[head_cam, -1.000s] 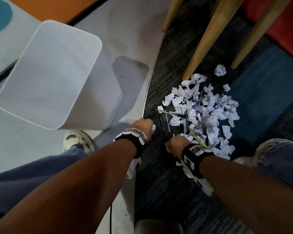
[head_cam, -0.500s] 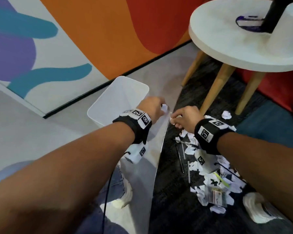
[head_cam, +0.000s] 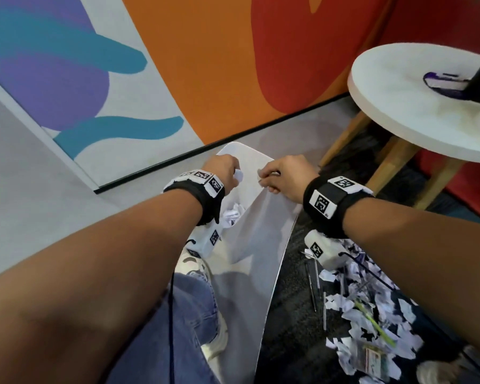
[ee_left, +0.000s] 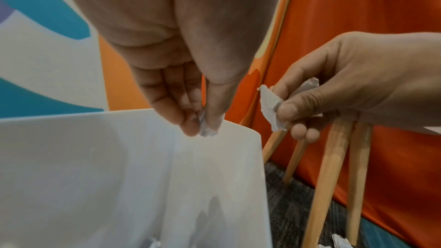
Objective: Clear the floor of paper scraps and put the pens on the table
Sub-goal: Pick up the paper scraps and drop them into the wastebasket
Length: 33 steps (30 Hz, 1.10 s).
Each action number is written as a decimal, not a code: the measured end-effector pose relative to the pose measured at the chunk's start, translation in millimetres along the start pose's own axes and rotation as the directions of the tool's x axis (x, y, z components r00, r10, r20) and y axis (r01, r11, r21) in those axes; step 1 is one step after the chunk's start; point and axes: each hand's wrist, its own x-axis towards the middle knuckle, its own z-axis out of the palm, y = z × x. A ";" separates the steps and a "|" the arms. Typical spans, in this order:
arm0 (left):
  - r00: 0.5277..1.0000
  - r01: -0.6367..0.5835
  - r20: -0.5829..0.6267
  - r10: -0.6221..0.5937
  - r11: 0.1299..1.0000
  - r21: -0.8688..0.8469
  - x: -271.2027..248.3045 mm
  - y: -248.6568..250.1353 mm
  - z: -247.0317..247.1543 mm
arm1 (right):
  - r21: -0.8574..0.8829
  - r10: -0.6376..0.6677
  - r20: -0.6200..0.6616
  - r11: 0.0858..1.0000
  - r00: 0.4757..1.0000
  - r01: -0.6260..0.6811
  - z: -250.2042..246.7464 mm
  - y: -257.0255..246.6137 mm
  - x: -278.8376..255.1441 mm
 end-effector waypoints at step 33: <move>0.968 -0.250 -0.007 0.252 0.963 0.099 -6.5 88.8 -1.8 | -0.107 0.156 -0.378 0.972 0.912 -0.211 -4.6 59.2 -16.7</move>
